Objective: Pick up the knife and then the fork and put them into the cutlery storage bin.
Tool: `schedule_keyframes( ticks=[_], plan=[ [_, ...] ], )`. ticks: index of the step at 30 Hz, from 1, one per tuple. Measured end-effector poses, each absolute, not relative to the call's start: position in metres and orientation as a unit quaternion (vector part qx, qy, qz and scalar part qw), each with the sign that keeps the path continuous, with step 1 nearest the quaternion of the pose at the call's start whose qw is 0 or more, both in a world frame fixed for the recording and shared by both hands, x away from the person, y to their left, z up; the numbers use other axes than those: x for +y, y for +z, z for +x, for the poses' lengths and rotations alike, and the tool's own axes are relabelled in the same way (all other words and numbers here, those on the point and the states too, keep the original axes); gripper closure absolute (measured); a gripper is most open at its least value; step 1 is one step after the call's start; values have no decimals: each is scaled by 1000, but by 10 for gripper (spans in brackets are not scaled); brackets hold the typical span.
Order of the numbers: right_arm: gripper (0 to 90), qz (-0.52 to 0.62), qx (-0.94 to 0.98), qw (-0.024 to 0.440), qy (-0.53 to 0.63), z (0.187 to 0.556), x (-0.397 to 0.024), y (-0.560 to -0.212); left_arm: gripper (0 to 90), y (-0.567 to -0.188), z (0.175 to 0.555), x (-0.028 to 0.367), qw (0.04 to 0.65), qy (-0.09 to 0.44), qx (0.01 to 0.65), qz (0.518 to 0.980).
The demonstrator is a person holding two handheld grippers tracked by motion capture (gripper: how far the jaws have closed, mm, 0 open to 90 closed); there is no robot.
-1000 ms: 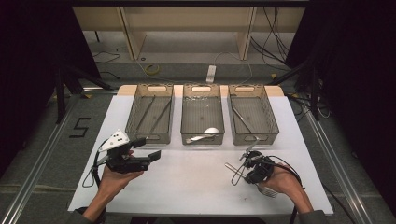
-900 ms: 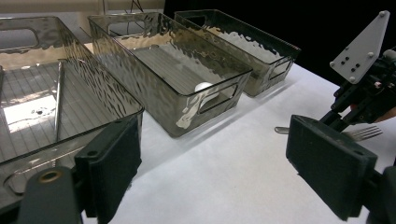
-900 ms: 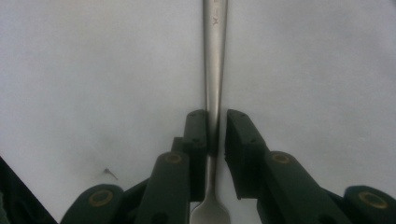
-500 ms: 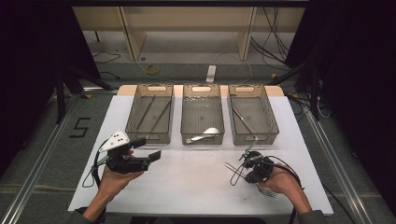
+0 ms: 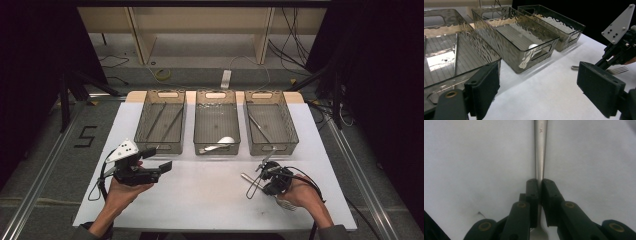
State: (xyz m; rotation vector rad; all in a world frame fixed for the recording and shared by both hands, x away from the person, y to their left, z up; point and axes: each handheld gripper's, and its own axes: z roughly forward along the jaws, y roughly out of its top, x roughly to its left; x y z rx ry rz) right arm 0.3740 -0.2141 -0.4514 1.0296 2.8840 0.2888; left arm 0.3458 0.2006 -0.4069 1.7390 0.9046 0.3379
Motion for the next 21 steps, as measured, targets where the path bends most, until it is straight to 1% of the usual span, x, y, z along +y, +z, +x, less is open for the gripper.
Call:
schedule_keyframes(
  ticks=[21],
  plan=[
    [843,348,924,67,143,378,-230,-428,178,-407,346,202,547,146,383,730]
  ],
)
